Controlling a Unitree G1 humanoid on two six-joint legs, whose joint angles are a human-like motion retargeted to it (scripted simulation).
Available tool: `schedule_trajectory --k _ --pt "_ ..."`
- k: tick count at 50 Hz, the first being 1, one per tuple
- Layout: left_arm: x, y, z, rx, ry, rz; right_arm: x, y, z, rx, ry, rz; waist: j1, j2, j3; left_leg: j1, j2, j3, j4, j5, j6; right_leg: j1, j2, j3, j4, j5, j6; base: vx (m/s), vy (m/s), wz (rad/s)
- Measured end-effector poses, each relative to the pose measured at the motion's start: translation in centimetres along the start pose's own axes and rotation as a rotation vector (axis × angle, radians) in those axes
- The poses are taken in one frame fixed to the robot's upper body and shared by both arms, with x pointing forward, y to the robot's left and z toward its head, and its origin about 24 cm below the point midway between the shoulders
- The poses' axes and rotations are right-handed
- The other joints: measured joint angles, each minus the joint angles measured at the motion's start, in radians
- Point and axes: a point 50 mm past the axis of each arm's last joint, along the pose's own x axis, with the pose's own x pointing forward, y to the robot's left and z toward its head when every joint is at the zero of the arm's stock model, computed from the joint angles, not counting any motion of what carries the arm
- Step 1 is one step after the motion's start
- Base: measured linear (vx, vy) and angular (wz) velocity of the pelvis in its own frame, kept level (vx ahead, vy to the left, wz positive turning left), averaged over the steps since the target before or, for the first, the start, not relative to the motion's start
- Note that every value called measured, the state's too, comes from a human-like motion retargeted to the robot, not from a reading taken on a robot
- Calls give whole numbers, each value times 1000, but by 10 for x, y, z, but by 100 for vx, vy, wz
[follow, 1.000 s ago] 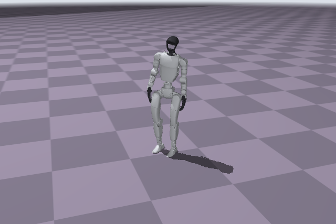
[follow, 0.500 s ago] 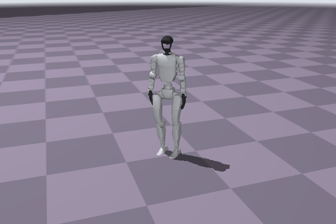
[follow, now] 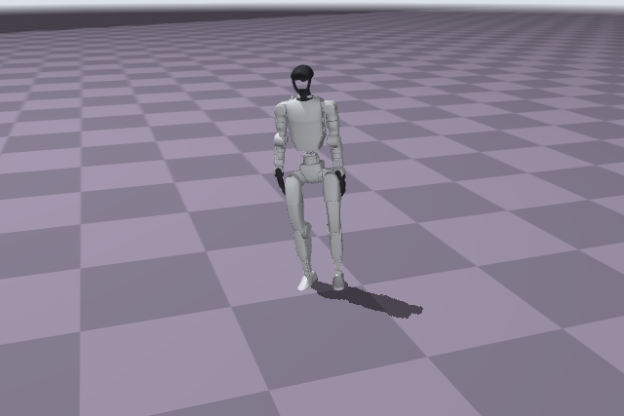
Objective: In place motions
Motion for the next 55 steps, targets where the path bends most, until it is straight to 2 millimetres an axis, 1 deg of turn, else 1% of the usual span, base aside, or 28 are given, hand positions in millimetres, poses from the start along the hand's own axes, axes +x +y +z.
schedule_trajectory --k 3,7,9,15,19,25,32,35,37,38,40,43,45,47,48,50,52,53,55 --pt "0 2 -2 17 6 5 0 0 1 19 -10 -6 -22 3 -4 7 -12 -85 19 8 -7 5 -8 -22 -1 4 0 4 6 37" --pt "1 -1 -9 -34 24 -12 1 2 0 39 -14 1 -2 12 -21 38 -31 -166 -8 40 -21 3 -3 -17 -2 9 2 14 7 -11" --pt "1 -3 -12 -71 28 -21 1 3 1 33 -18 2 12 26 -30 54 -24 -164 -51 37 -49 -2 14 -5 -2 12 2 15 9 -36" --pt "1 -4 -11 -107 34 -39 0 1 15 2 -61 -5 -30 56 -44 93 -7 -109 -158 26 -67 -13 28 -19 1 14 13 13 12 12" --pt "0 0 -2 -96 11 -30 -1 3 23 -2 -94 -3 -27 54 -33 109 -21 -89 -201 38 -55 -18 16 -26 4 22 26 13 13 -6" --pt "-1 3 5 -119 -20 -29 -1 4 24 -54 -99 -11 -8 49 -25 111 -49 -77 -237 41 -28 -44 -1 -8 14 39 50 12 12 -28" --pt "-2 6 0 -166 8 -43 -1 1 26 -99 -90 -38 -32 41 4 93 -57 -45 -248 23 -11 -96 -7 28 42 69 71 3 10 -46" --pt "-2 9 -9 -184 41 -36 -1 2 24 -105 -76 -40 -35 43 5 85 -44 -9 -256 13 -7 -130 13 57 80 38 52 -4 2 -93" --pt "-2 11 -14 -198 62 -29 0 2 22 -101 -62 -42 -45 47 3 75 -32 9 -257 11 -7 -149 22 31 119 8 38 -3 5 -71" --pt "-2 12 -16 -205 70 -27 0 2 21 -97 -55 -44 -54 51 4 71 -23 15 -256 11 -7 -151 21 -1 134 0 22 -4 5 -40" --pt "-2 12 -17 -217 75 -23 0 2 18 -86 -40 -51 -76 61 10 66 -8 18 -254 11 -9 -151 26 -23 161 -4 -9 -5 4 -19" --pt "-2 12 -16 -222 63 -28 1 3 8 -57 -6 -57 -81 67 13 71 -4 30 -254 7 -9 -138 43 38 184 18 -32 -2 6 -15" --pt "-2 11 -13 -213 51 -33 2 5 -2 -30 25 -52 -83 71 11 73 -6 24 -251 3 -9 -115 43 70 177 7 -20 0 7 14" --pt "-2 10 -9 -202 31 -40 2 9 -15 5 71 -40 -75 72 4 76 -16 14 -247 1 -9 -85 19 39 142 -21 1 4 7 30" --pt "-2 10 -7 -195 19 -43 2 11 -22 28 99 -33 -66 71 -1 80 -25 8 -246 -1 -8 -67 5 1 115 -14 4 9 7 36" --pt "-1 8 -2 -175 -7 -53 1 14 -33 78 149 -15 -29 64 -14 84 -44 0 -242 -2 -8 -37 -10 -8 71 0 20 7 4 38" --pt "-1 5 2 -157 -38 -61 -1 13 -33 111 169 -8 13 64 -19 85 -52 -18 -239 1 -9 -15 -26 -39 44 15 42 2 1 49" --pt "-1 4 3 -155 -55 -61 -2 10 -27 115 163 -15 33 64 -20 86 -54 -24 -238 3 -10 -5 -33 -61 35 20 49 1 2 53" --pt "1 2 -3 -151 -85 -54 -3 3 -8 93 125 -48 47 62 -26 87 -61 -47 -238 6 -12 8 -33 -86 22 26 43 -3 3 58"
